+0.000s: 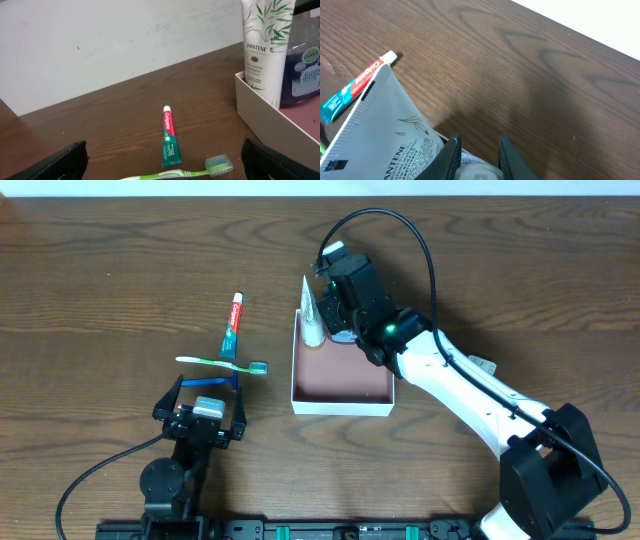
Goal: Pack container
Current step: 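Set the soap bottle beside the tube, open and lift the right gripper, then move the right gripper to the green soap box and grasp it, then carry the soap box left and lower it into the box front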
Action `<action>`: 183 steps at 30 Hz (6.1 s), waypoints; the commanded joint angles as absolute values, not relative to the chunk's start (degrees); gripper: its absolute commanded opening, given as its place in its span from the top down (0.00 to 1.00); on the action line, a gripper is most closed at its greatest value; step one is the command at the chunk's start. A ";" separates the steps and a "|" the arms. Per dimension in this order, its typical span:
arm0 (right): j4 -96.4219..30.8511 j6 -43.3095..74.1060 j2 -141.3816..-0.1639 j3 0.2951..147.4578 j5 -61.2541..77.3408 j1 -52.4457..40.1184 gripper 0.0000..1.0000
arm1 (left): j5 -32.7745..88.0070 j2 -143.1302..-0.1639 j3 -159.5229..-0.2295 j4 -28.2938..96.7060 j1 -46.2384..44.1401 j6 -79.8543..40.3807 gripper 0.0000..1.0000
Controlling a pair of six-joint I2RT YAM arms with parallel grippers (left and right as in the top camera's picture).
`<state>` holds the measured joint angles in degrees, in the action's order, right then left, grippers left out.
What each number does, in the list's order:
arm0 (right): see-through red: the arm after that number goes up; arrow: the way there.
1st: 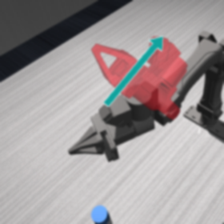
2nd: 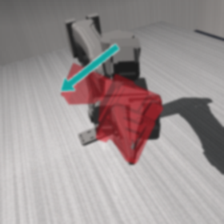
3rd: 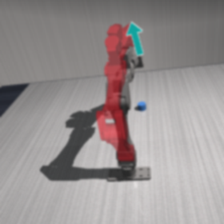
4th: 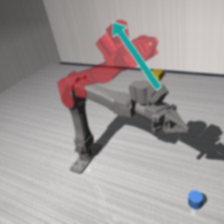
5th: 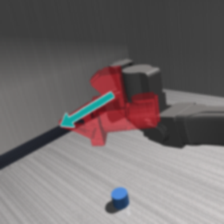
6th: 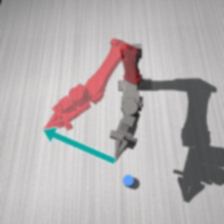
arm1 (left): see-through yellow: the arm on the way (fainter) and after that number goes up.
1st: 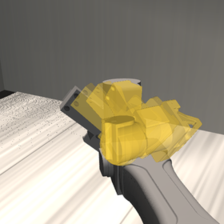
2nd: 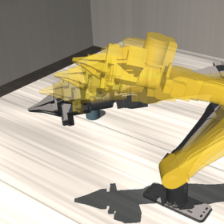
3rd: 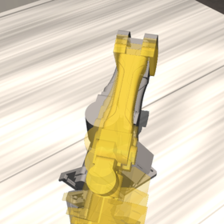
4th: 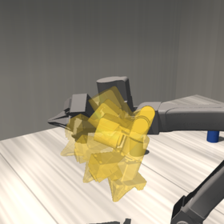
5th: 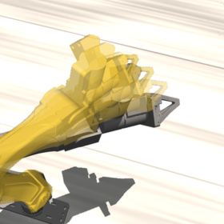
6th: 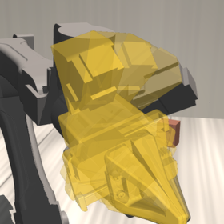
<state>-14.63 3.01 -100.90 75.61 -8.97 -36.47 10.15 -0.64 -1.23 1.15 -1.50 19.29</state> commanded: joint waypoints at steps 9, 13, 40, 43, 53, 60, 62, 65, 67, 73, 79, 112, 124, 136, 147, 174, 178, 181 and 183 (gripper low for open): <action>-13.08 3.88 -102.48 75.94 -9.69 -36.77 0.98 | 10.96 -0.60 -0.23 3.01 -1.19 18.76 0.02; -12.56 4.60 -103.98 75.94 -9.67 -36.77 0.98 | 10.96 -0.60 -0.23 3.01 -1.19 18.76 0.02; -12.21 3.92 -98.54 76.01 -10.76 -35.99 0.42 | 10.96 -0.60 -0.23 3.01 -1.19 18.76 0.02; -12.82 3.18 -95.48 76.01 -11.18 -35.90 0.41 | 10.96 -0.60 -0.23 3.01 -1.19 18.76 0.02; -23.99 3.86 -83.55 76.01 -12.69 -34.70 0.37 | 10.96 -0.60 -0.23 3.01 -1.19 18.76 0.02; -42.04 13.52 -78.63 76.01 -11.27 -31.64 0.36 | 10.96 -0.60 -0.23 3.01 -1.19 18.76 0.02; -45.19 14.66 -78.65 76.01 -8.84 -31.14 0.37 | 10.96 -0.60 -0.23 3.01 -1.19 18.76 0.02; -49.32 16.05 -78.98 76.01 -7.92 -31.03 0.40 | 10.96 -0.60 -0.23 3.01 -1.19 18.76 0.02; -51.51 17.47 -79.02 76.01 -8.91 -30.96 0.42 | 10.96 -0.60 -0.23 3.01 -1.19 18.76 0.02; -57.19 26.92 -79.02 76.01 -10.74 -26.72 0.41 | 10.96 -0.60 -0.23 3.01 -1.19 18.76 0.02; -61.73 28.67 -79.02 75.99 -10.09 -17.63 0.28 | 10.96 -0.60 -0.23 3.01 -1.19 18.76 0.02; -51.79 29.82 -99.50 71.44 -0.80 3.75 0.13 | 10.96 -0.60 -0.23 3.01 -1.19 18.76 0.02; -49.54 33.19 -99.53 64.27 1.26 4.10 0.13 | 10.96 -0.60 -0.23 3.01 -1.19 18.76 0.02; -40.97 31.35 -99.53 54.04 2.00 4.12 0.13 | 10.96 -0.60 -0.23 3.01 -1.19 18.76 0.02; -32.05 26.17 -99.53 50.89 2.00 4.05 0.39 | 10.96 -0.60 -0.23 3.01 -1.19 18.76 0.02; -30.24 11.38 -99.53 50.98 12.69 4.05 0.59 | 10.96 -0.60 -0.23 3.01 -1.19 18.76 0.02; -30.63 9.06 -99.48 51.00 12.67 4.05 0.59 | 10.96 -0.60 -0.23 3.01 -1.19 18.76 0.02; -31.51 9.13 -98.85 52.01 13.06 4.05 0.59 | 10.96 -0.60 -0.23 3.01 -1.19 18.76 0.02; -33.76 9.08 -98.17 54.28 15.25 4.05 0.59 | 10.96 -0.60 -0.23 3.01 -1.19 18.76 0.02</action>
